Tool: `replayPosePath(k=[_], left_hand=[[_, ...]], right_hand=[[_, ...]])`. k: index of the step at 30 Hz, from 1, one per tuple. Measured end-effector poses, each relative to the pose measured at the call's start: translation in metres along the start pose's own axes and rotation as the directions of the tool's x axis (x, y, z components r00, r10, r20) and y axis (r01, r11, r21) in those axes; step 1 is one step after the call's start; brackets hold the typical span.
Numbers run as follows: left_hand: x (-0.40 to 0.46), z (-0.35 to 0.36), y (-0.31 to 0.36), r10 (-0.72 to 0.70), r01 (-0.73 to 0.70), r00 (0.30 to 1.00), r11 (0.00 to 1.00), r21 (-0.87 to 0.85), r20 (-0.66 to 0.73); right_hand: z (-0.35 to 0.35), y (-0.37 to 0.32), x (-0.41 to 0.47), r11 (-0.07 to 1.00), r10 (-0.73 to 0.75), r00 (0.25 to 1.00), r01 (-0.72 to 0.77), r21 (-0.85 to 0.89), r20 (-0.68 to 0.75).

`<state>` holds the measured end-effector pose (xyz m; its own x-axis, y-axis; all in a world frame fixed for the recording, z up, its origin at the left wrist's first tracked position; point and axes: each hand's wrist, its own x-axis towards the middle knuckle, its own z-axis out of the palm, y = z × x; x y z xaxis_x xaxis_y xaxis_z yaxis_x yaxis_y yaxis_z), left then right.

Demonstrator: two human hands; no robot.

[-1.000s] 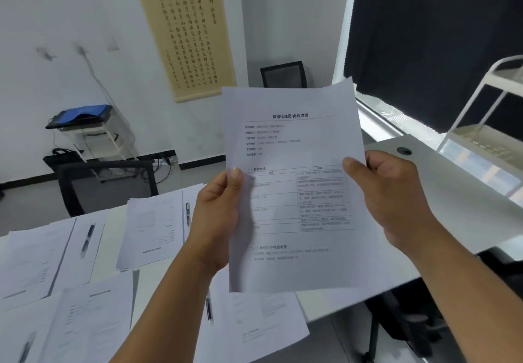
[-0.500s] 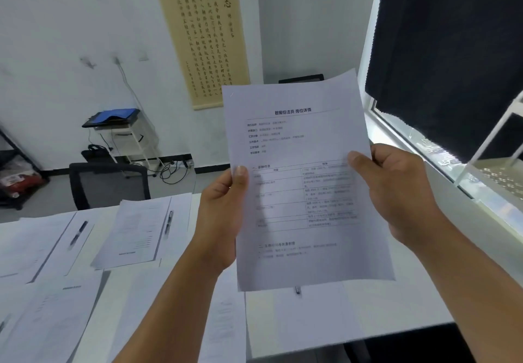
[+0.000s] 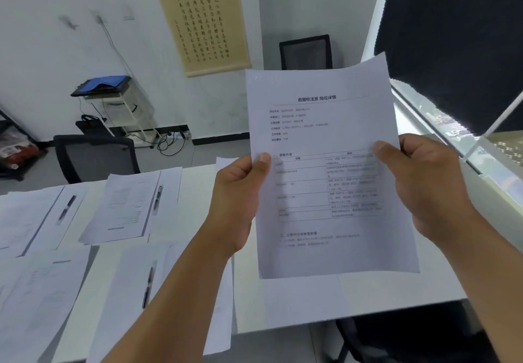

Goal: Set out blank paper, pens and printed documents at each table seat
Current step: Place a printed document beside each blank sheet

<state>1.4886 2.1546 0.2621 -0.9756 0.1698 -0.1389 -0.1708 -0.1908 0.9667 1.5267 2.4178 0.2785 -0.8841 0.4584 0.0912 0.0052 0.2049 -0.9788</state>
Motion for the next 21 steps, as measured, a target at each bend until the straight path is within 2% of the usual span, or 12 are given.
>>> replayPosePath(k=[7,21], left_hand=[[0.019,-0.006,-0.031,-0.058,0.057,0.995,0.998,0.005,0.078],[0.027,-0.023,-0.1,-0.15,0.145,0.985,0.988,0.057,0.084]], right_hand=[[-0.001,0.02,0.003,0.998,0.004,0.998,-0.008,-0.061,-0.06],[0.008,0.09,0.001,0.967,0.138,0.983,-0.16,-0.2,-0.119]])
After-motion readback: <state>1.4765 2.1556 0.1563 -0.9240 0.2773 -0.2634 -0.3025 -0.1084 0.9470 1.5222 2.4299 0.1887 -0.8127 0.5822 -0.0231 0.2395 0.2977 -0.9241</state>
